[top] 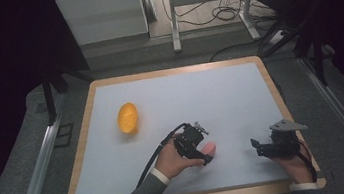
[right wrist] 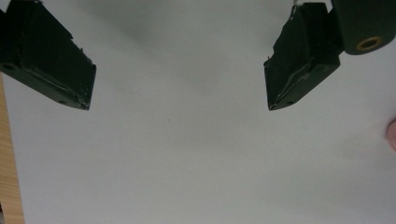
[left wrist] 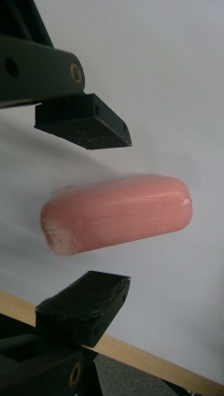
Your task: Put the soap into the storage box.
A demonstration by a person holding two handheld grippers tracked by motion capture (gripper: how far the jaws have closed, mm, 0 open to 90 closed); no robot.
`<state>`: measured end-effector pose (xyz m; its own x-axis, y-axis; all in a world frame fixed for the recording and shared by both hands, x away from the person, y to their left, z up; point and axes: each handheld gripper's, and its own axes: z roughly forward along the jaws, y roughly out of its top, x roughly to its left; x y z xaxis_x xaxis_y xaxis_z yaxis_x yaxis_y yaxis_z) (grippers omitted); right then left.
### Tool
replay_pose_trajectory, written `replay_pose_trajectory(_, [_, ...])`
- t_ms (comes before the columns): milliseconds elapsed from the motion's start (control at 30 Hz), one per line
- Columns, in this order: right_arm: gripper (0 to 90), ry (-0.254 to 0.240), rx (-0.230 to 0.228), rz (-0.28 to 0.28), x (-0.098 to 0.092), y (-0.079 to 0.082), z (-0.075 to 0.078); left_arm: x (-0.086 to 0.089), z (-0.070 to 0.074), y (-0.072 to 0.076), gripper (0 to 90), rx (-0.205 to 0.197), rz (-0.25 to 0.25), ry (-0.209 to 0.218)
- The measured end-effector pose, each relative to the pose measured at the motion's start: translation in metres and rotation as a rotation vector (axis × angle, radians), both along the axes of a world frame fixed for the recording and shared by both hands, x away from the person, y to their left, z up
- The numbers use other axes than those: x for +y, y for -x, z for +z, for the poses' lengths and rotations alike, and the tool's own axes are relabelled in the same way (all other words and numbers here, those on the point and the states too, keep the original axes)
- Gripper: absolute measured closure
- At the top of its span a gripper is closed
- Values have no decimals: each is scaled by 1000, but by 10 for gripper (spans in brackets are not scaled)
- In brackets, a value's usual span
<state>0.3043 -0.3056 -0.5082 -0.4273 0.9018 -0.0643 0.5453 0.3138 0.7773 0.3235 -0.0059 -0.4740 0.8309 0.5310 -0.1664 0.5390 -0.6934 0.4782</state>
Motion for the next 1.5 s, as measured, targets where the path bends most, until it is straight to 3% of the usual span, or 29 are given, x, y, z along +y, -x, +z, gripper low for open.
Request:
replay_pose_trajectory(267, [86, 2, 0, -4, 0, 0, 0, -10, -6, -4, 331, 13, -6, -19])
replay_pose_trajectory(500, [86, 5, 1, -7, -1, 0, -1, -18, -13, -4, 382, 2, -3, -68])
replay_pose_trajectory(733, [85, 13, 6, -26, -2, -1, -1, -24, -21, -2, 528, -11, 8, -115])
replay_pose_trajectory(833, [86, 14, 5, -28, -2, -1, -2, -25, -20, 0, 584, -35, 19, -128])
replay_pose_trajectory(1200, [85, 15, -1, -30, -3, 0, 0, -21, -19, -1, 602, -46, 28, -123])
replay_pose_trajectory(1500, [86, 13, -4, -33, -4, -1, -1, -5, -6, -4, 602, -41, 34, -69])
